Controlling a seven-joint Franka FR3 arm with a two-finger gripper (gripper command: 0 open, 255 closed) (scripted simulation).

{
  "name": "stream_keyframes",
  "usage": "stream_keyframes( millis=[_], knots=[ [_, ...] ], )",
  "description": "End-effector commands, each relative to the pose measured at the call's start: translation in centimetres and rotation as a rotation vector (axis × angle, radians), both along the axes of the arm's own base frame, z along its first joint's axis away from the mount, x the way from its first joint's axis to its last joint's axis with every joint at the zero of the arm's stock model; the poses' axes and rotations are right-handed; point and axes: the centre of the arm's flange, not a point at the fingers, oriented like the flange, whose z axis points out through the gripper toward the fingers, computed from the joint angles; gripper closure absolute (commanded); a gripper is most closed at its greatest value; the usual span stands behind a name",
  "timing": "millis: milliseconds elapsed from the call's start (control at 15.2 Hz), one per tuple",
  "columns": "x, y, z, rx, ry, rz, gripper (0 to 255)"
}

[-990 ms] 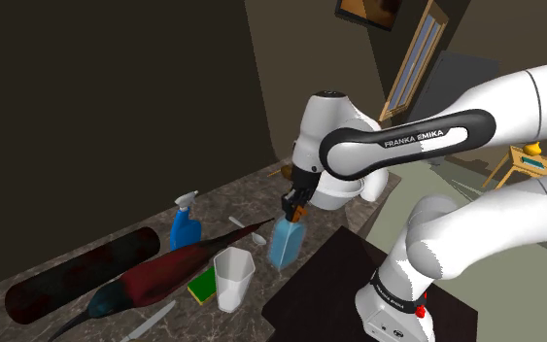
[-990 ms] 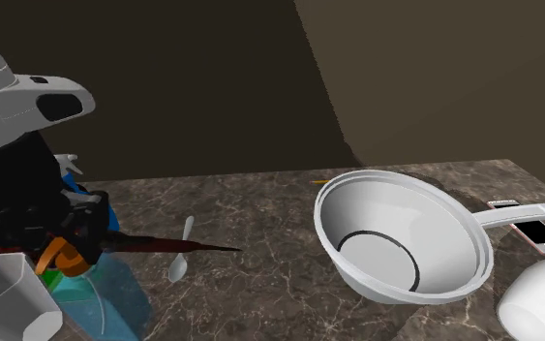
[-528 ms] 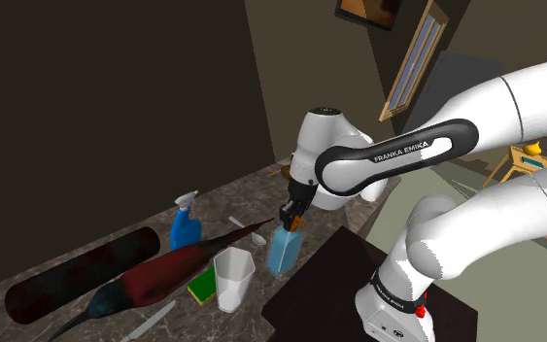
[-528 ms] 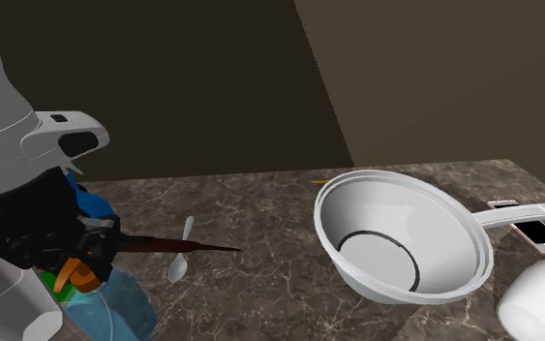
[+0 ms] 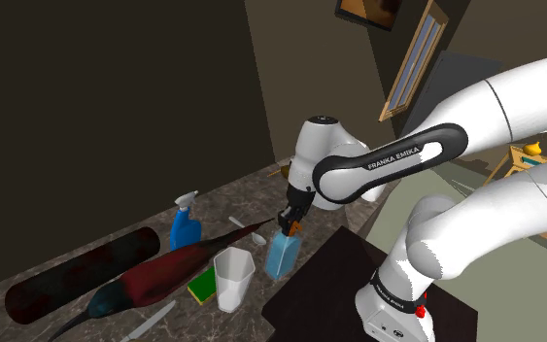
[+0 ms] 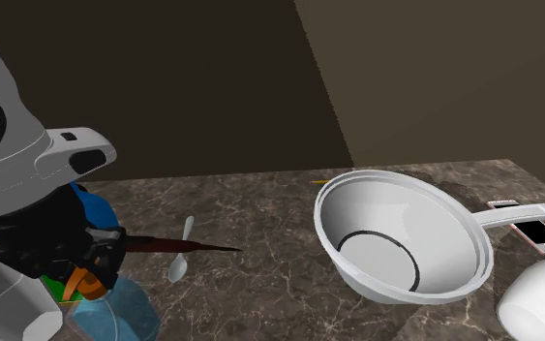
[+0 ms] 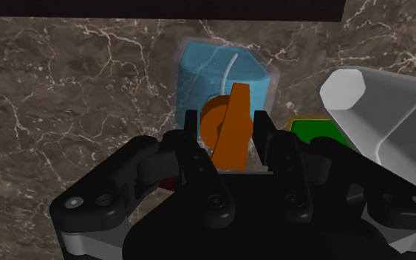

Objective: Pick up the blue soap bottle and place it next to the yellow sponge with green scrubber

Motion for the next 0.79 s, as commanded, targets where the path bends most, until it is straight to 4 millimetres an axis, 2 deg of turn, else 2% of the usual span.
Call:
stream_keyframes(
  millis=[0,132,198,528,726],
  knots=[
    [0.0,0.0,0.0,0.0,0.0,0.0,255],
    [0.0,0.0,0.0,0.0,0.0,0.0,255],
    [0.0,0.0,0.0,0.0,0.0,0.0,0],
    [0.0,0.0,0.0,0.0,0.0,0.0,0],
    [0.0,0.0,4.0,0.0,0.0,0.0,0]
  ],
)
